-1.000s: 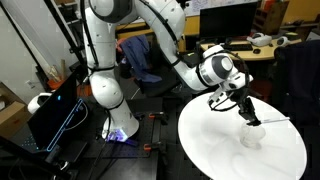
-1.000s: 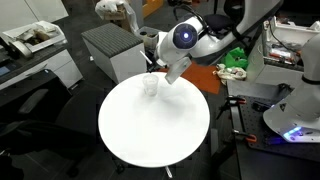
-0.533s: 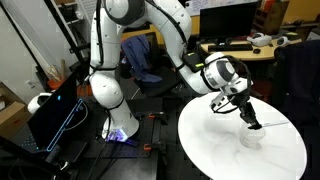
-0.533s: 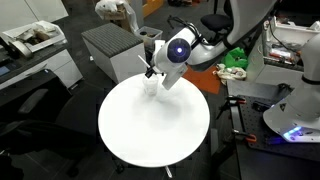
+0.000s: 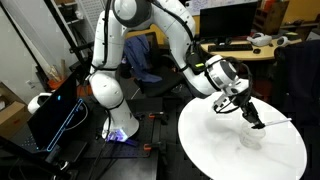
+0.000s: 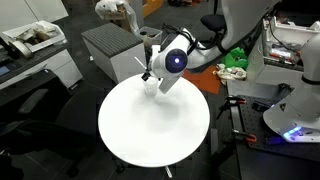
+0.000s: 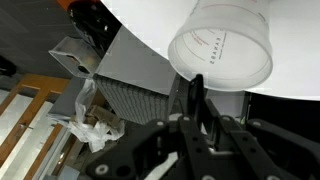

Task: Put the marker into the cup.

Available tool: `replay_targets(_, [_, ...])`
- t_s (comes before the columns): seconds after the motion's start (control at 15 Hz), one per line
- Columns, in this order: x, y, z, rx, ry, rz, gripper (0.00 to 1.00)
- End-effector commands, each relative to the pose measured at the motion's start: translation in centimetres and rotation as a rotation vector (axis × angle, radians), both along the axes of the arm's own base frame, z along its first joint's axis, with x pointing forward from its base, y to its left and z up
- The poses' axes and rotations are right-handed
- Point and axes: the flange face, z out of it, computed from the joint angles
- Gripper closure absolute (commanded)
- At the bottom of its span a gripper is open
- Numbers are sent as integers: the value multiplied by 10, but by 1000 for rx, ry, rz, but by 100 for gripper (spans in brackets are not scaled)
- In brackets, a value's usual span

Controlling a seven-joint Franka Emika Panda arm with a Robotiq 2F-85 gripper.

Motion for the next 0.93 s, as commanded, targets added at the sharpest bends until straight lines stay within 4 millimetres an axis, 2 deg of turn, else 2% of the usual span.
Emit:
replay_targets(0.0, [7,3,-5,-20,-32,7,96])
replay_targets(0.33, [7,7,-11,-26,-39,23,96])
replay_targets(0.87, [-2,24,-15,-40,-145,43,96])
